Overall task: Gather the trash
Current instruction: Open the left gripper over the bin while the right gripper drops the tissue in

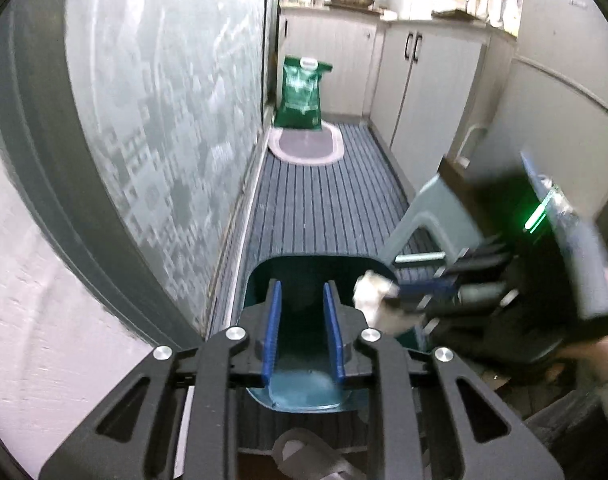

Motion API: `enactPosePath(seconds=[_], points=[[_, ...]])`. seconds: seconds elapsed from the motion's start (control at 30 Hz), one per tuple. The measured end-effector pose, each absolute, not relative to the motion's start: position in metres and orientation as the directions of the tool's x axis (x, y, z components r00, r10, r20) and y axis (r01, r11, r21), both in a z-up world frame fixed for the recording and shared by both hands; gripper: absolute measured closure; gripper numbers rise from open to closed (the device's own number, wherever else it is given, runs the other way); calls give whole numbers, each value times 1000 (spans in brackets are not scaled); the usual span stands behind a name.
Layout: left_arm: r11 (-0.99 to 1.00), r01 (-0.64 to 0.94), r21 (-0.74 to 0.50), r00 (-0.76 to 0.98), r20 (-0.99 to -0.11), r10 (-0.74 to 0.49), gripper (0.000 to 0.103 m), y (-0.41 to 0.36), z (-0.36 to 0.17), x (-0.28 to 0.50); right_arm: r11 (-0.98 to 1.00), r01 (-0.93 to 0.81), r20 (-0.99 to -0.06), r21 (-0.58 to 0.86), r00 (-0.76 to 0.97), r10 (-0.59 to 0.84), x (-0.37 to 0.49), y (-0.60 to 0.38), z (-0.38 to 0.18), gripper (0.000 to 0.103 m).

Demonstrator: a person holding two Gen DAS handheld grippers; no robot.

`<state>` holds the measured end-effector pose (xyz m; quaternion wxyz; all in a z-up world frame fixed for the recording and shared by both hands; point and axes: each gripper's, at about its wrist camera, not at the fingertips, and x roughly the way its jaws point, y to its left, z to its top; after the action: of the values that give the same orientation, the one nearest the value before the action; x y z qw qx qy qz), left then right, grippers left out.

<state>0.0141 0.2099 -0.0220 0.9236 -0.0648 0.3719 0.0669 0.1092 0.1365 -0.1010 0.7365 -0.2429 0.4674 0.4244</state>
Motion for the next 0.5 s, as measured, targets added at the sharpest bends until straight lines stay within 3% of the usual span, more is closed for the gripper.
enactPosePath(seconds=[0.07,0.1,0.5], points=[[982,-171,-75,734,-675,76,80,206,-9,10,519,-854,-898,28,207,388,108,137,-105,71],[982,-171,-75,743,-664,79,80,204,-3,8,520,-854,-899,27,207,387,108,137,-106,67],[984,-144,-101,839,-541,67,79,179,60,-8,488,-868,-852,89,187,489,94,118,-82,64]])
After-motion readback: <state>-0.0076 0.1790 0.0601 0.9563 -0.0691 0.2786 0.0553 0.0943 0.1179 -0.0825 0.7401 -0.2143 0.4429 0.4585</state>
